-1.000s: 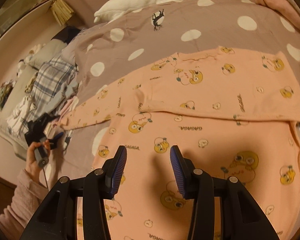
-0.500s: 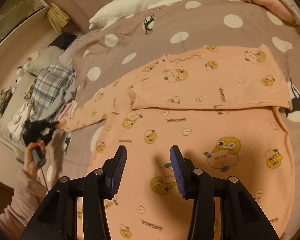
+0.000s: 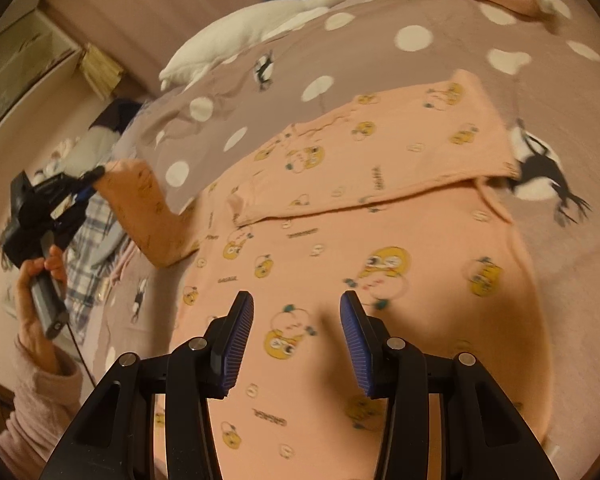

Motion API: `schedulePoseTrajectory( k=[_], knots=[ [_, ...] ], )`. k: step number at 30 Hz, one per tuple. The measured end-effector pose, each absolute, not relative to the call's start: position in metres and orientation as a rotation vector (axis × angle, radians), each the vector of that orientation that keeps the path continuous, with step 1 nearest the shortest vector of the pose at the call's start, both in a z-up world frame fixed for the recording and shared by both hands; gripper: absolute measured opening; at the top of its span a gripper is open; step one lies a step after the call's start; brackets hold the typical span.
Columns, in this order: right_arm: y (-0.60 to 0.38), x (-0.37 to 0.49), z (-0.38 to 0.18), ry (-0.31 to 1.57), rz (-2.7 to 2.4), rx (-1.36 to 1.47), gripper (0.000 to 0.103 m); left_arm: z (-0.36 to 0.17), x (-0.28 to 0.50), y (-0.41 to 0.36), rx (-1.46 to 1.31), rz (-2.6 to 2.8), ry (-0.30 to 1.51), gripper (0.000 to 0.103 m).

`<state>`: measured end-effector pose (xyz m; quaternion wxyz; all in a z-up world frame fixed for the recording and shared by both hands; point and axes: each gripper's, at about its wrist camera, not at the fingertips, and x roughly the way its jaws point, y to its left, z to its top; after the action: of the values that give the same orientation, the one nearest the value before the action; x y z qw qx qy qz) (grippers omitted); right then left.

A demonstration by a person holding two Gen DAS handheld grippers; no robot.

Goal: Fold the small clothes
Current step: 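Grasp the other sleeve cuff with the left gripper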

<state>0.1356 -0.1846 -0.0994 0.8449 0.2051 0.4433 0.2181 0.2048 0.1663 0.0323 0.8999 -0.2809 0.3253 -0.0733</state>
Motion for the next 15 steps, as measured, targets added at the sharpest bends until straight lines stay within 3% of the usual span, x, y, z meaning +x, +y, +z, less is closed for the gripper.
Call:
schedulePoseTrajectory(
  k=[9,12,14,15],
  knots=[
    [-0.229,0.119,-0.111,0.919,0.389,0.514,0.045,-0.027,0.242,0.033,-0.42,-0.267,0.886,0.008],
    [-0.238,0.115,-0.114,0.92,0.371,0.532,0.045,-0.055,0.249,0.025,-0.435,-0.288,0.981,0.032],
    [-0.242,0.114,-0.115,0.923,0.366,0.534,0.046,-0.062,0.248,0.025,-0.456,-0.299,1.013,0.061],
    [-0.243,0.114,-0.115,0.925,0.365,0.533,0.048,-0.061,0.246,0.027,-0.463,-0.308,1.009,0.064]
  ],
)
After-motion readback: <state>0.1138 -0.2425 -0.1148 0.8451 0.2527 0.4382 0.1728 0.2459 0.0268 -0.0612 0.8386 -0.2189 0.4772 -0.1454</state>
